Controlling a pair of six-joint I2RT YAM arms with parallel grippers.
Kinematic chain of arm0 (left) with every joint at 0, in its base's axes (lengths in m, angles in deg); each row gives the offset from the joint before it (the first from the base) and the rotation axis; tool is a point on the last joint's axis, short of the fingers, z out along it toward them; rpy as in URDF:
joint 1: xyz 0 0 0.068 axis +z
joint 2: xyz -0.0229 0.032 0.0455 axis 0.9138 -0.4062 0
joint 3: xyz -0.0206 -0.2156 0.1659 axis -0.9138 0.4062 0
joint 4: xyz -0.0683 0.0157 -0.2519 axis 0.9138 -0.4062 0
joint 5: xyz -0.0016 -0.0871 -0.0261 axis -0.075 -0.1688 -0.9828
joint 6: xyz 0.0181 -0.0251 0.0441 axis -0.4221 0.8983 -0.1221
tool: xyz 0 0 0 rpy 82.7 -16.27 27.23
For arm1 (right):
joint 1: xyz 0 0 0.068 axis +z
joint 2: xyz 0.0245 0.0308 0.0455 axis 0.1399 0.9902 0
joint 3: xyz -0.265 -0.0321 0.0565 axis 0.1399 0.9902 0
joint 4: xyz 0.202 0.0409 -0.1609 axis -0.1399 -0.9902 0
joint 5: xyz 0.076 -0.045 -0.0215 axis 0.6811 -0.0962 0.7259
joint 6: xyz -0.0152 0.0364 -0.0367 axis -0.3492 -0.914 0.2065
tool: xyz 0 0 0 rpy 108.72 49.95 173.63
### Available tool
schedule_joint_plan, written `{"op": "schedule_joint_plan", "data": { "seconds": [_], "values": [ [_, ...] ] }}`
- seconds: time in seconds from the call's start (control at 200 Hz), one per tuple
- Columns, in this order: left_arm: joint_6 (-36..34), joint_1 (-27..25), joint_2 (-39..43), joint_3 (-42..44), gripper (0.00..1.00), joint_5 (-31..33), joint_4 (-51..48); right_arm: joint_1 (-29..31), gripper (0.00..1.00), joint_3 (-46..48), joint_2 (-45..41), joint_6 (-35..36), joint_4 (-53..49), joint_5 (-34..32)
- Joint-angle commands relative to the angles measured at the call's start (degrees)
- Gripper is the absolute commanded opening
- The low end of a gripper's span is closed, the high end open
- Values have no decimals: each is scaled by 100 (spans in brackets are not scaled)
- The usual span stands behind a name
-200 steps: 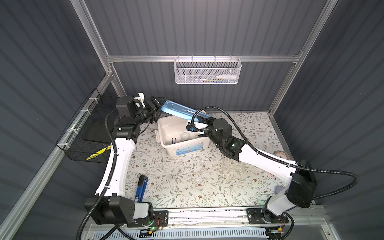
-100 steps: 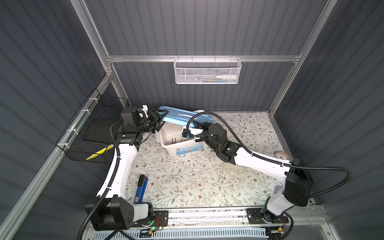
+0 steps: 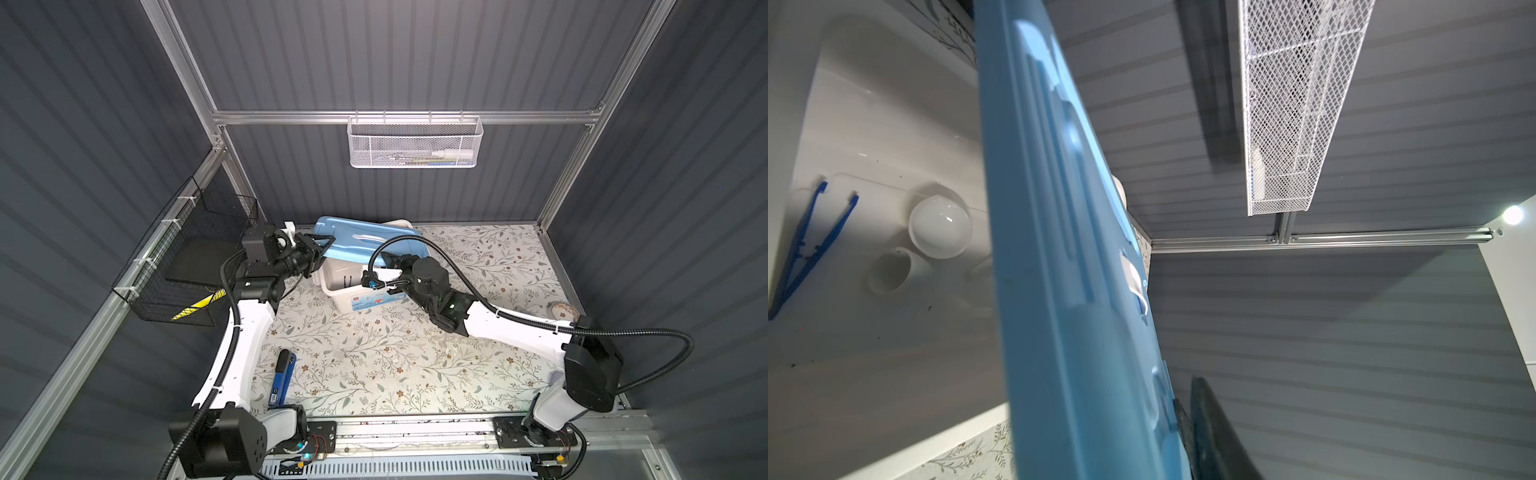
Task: Organize the chemistry lab equipment
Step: 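Tilt the blue lid down onto the white bin with both grippers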
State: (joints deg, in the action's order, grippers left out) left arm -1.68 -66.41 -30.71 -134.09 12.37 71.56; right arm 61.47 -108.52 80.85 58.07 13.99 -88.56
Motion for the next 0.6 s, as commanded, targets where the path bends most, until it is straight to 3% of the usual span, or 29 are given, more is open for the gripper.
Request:
{"op": "schedule_joint_plan", "data": {
  "seconds": [0.0, 0.12, 0.35, 0.43, 0.595],
  "values": [
    [-62, 38, 221, 270, 30, -32, 116, 71, 28, 107, 66, -360, -51, 112],
    [-43, 38, 412, 574, 25, 48, 293, 71, 40, 150, 107, -489, -178, 64],
    [47, 48, 723, 1148, 21, 162, 901, 71, 50, 0, 217, -613, -400, -111],
    [53, 47, 855, 1307, 21, 282, 978, 71, 62, -98, 204, -720, -520, -200],
    [234, 47, 993, 1655, 19, 418, 1398, 41, 77, -173, 112, -969, -995, -188]
  ]
}}
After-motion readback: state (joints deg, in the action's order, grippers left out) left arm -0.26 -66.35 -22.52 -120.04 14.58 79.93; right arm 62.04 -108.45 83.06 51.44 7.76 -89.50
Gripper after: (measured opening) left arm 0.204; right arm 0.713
